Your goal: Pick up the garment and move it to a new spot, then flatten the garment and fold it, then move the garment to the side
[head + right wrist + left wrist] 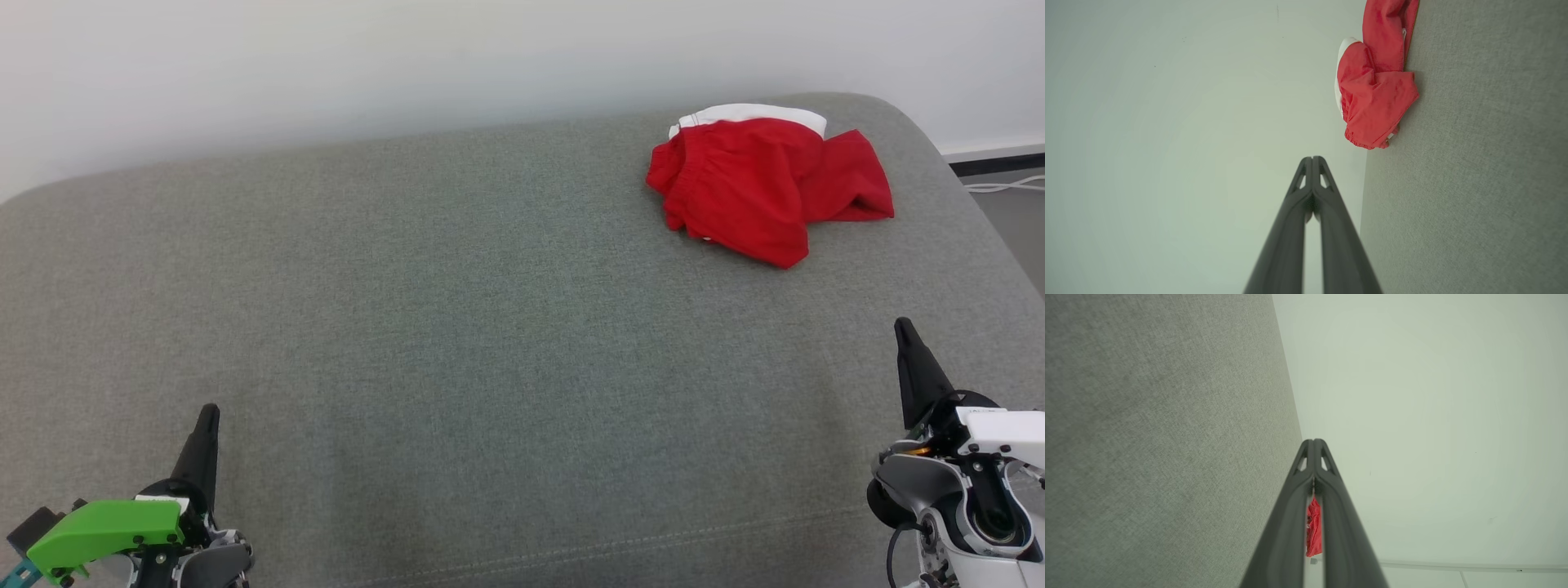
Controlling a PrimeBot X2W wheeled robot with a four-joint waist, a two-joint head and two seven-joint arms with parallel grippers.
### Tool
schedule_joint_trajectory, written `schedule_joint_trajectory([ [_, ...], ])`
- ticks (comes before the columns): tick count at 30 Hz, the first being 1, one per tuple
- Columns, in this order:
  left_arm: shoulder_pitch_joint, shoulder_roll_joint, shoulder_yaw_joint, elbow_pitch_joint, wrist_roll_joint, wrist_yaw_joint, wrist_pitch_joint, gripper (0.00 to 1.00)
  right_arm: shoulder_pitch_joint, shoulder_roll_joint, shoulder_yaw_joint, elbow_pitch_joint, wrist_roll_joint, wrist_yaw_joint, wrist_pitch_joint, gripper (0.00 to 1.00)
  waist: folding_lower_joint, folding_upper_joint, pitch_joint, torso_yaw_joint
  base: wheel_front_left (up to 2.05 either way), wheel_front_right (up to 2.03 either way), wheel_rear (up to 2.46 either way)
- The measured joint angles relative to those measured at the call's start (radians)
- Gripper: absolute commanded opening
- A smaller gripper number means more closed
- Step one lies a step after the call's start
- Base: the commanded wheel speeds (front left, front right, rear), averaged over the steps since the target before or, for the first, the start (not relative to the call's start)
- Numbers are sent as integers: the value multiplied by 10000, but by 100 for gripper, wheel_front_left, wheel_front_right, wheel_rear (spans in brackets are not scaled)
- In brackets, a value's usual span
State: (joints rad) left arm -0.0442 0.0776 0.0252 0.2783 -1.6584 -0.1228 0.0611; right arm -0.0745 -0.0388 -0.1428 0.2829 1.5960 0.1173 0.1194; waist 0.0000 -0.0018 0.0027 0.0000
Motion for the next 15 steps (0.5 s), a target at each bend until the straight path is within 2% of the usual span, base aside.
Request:
schedule_joint_trajectory([
  [15,-4,-4,6,8,2,0,12,0,1,0,12,-6,46,0,0,0,0,0,0,0,0,0,0],
])
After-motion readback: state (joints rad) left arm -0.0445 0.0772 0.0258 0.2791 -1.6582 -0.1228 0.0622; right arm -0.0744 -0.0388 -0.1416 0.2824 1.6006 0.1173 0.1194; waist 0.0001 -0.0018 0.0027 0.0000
